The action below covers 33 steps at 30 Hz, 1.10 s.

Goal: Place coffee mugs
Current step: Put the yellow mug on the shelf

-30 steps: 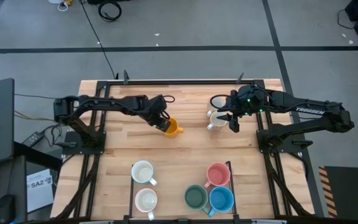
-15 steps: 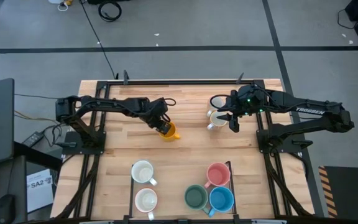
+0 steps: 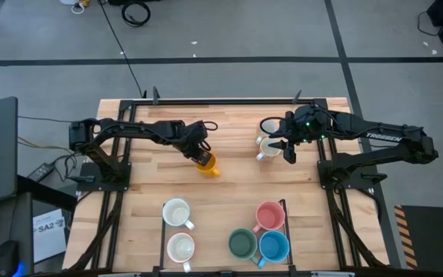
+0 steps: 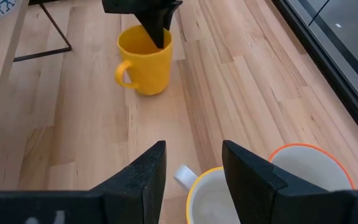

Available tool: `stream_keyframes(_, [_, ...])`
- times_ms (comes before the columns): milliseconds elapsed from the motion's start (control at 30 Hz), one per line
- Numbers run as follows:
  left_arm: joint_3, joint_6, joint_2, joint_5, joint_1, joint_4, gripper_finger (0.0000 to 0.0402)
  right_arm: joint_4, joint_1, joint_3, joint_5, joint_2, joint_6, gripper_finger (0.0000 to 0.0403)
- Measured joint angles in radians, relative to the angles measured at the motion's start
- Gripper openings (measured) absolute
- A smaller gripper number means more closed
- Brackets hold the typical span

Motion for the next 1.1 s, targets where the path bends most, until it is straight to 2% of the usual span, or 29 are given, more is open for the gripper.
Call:
stream_keyframes(133, [0.000, 0.000, 0.000, 0.001, 0.000, 0.001, 0.0030, 0.000, 0.000, 0.000, 0.000, 0.000, 0.000, 0.0163])
stream_keyframes(733, [0.008, 0.040, -0.012, 0.006, 0.000, -0.014, 0.0028, 0.000, 0.000, 0.000, 0.000, 0.000, 0.001, 0.0163])
stream_keyframes(1100, [0.152, 0.089, -0.023, 0.007, 0.000, -0.121, 0.0028, -0.002, 0.000, 0.000, 0.001, 0.000, 0.000, 0.0163])
